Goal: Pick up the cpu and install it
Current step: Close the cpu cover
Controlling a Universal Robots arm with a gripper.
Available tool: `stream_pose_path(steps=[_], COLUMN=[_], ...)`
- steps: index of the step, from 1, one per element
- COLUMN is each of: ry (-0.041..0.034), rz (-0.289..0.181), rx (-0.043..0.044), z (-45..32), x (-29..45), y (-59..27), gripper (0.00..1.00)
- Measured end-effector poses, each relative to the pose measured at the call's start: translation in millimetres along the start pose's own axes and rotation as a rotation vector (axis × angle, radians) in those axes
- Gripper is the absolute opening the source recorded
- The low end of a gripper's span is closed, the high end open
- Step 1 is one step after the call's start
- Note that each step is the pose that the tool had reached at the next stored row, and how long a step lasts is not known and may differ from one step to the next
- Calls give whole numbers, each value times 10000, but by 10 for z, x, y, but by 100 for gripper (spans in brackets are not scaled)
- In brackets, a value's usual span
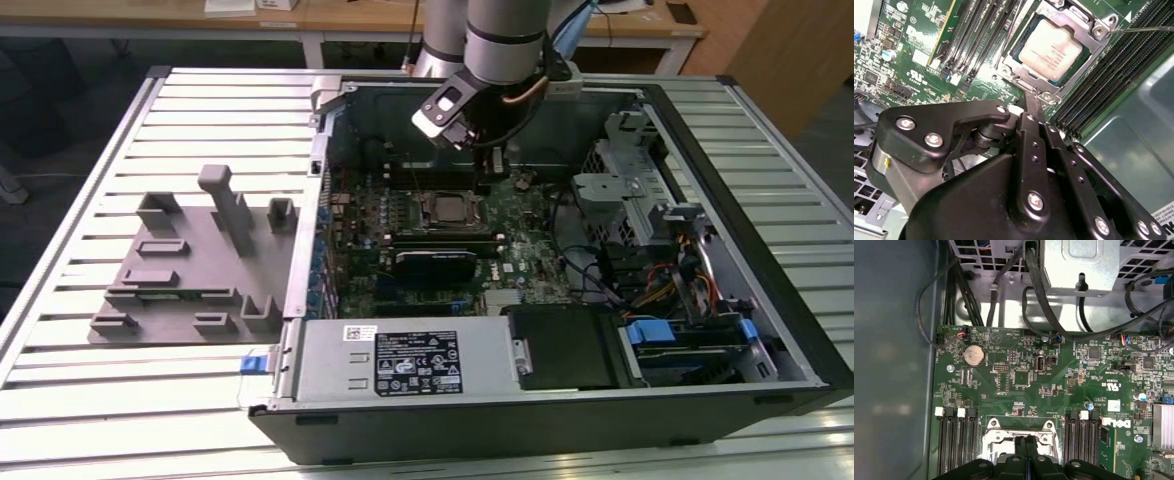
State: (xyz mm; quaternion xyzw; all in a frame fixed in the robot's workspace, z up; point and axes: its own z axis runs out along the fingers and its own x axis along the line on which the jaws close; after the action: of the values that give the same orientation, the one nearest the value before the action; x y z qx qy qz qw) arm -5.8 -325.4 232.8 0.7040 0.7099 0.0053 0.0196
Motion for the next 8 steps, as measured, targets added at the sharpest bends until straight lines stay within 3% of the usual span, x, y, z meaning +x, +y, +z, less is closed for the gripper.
stream_pose_path(steps=[5, 8], ry=[-1, -1], rz=[1, 0], rx=[0, 0], z=[3, 11], x=[-5, -35], y=[-12, -64], gripper=[11, 11])
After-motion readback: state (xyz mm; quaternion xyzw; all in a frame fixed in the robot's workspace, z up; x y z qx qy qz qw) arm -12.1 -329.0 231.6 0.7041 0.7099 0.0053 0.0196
